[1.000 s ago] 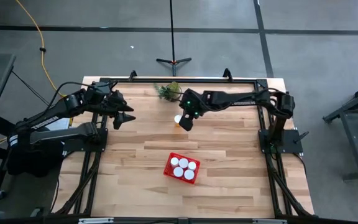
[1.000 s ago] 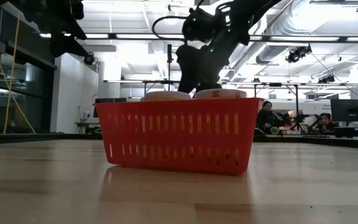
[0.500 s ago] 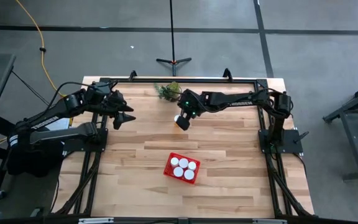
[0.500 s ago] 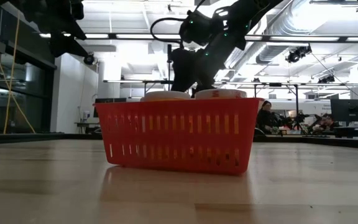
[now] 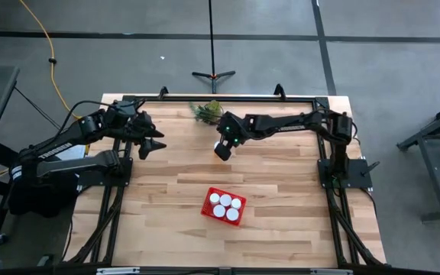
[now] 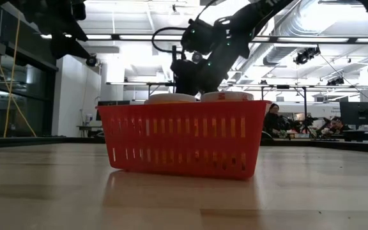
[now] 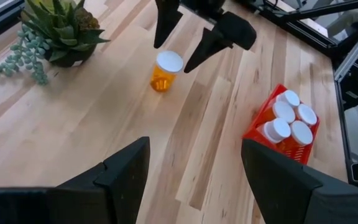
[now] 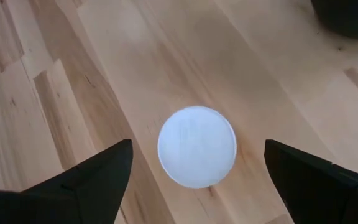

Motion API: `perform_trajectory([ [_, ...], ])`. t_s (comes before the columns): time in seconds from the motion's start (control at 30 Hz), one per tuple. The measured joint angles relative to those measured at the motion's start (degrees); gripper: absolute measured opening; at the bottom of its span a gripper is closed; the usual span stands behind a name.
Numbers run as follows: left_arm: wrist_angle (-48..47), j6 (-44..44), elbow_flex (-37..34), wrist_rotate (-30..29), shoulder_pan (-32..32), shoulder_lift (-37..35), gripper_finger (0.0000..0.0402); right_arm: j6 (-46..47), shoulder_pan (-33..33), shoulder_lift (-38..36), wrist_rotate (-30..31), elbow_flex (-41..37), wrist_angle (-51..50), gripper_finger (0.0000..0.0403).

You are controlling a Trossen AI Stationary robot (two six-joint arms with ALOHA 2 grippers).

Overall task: Pick and place pill bottles into a basket
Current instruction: Put the orange pill bottle into the basket

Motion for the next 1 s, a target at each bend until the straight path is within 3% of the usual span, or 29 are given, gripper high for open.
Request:
perform_trajectory([
  [0.73,-1.5,3.8,0.0,0.9,0.0,0.0,0.0287,4.4,0.3,2.3,1.2,2.2,6.7,0.0354],
  [1.0,-3.2,4.3,0.0,1.1,0.0,-0.1,0.0287,4.3,1.5,7.8,1.6,9.1,-2.3,0.0354],
])
